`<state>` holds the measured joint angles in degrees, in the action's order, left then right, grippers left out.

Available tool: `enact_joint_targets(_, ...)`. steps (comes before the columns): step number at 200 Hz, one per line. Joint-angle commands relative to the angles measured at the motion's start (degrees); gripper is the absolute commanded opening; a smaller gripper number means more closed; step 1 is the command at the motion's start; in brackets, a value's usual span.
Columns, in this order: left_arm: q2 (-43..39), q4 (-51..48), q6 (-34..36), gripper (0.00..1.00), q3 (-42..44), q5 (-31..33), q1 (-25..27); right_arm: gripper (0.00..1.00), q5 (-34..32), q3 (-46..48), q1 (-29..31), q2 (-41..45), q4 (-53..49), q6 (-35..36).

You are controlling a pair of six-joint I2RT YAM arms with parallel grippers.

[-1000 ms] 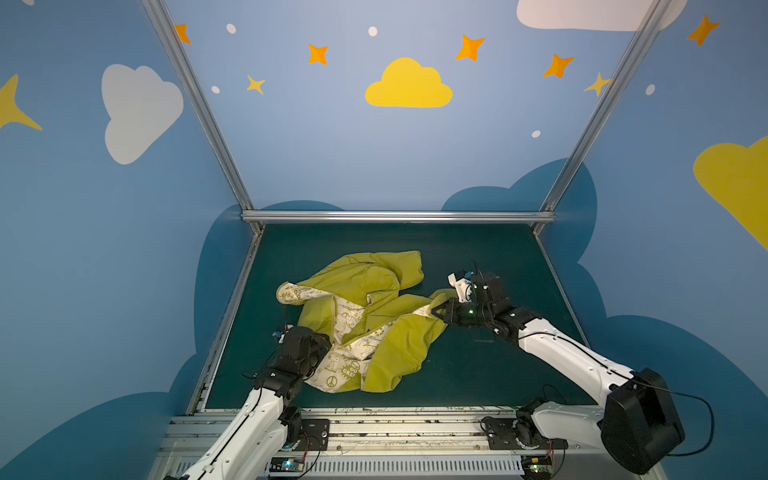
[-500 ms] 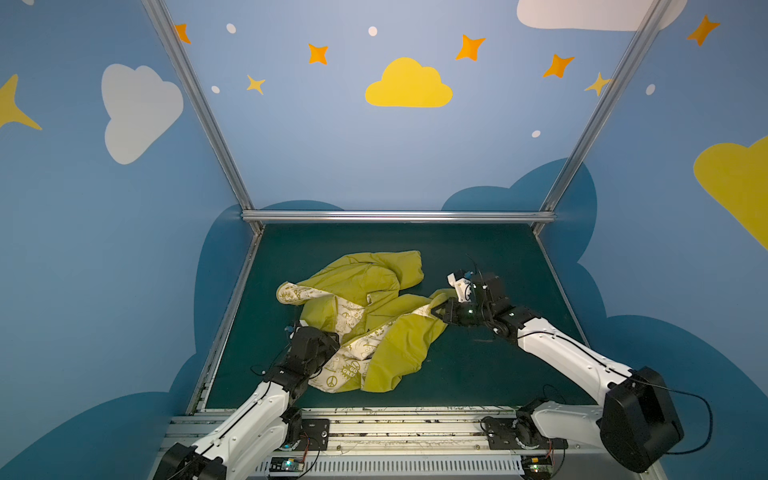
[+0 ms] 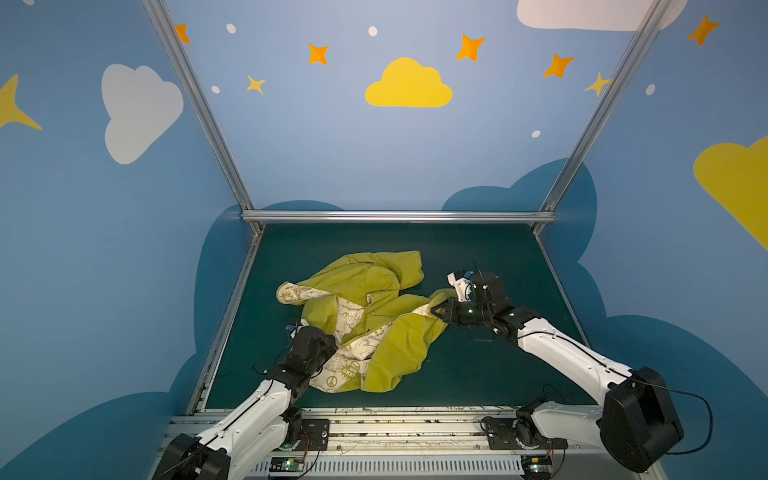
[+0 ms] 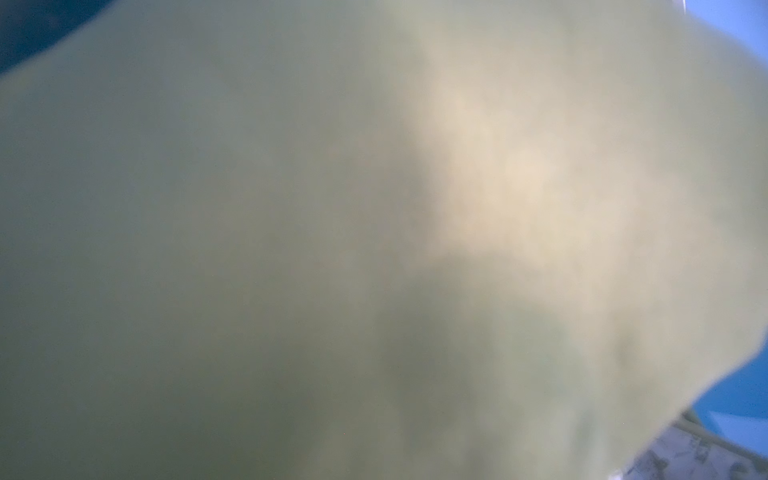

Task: Zip up the jacket

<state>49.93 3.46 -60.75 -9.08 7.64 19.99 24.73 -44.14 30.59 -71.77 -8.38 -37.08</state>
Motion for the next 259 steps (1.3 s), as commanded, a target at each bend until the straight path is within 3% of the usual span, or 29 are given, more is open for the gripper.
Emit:
enact_joint_targets(1,-1.65,-1.09,0.98,0.09,0.81,1.02,-0.41,0.00,0.54,0.59,0.35,0.26,1.13,-0.01)
enact_joint_targets(16,-3.81,-0.41,0.99,0.03,1.08,-0.16,-0.85,0.00,1.13,0.39,0.43,0.25,1.36,-0.08)
enact_joint_targets(39,-6.73,4.89,0.42,0.03,1.85,-7.03,-2.94,0.00,2.86,-0.37,0.61,-0.37,2.72,-0.83)
enact_joint_targets(77,-6.53,22.20,-1.83,0.03,0.71,-25.46,-6.37,0.00,4.91,-3.41,2.26,-0.74,5.85,-3.04)
enact_joint_targets(140,0.50,52.35,-7.00,0.03,-1.52,-40.06,-6.45,0.00,6.96,-9.24,10.95,-3.22,14.65,-5.03)
enact_joint_targets(189,1.68,59.00,-8.47,0.03,-1.67,-44.44,-6.06,0.00,8.60,-11.44,13.33,-4.24,16.15,-1.57)
enact_joint_targets(259,0.18,58.24,-7.12,0.03,-1.16,-45.61,-3.92,0.00,11.92,-13.91,16.70,-7.07,19.84,1.63)
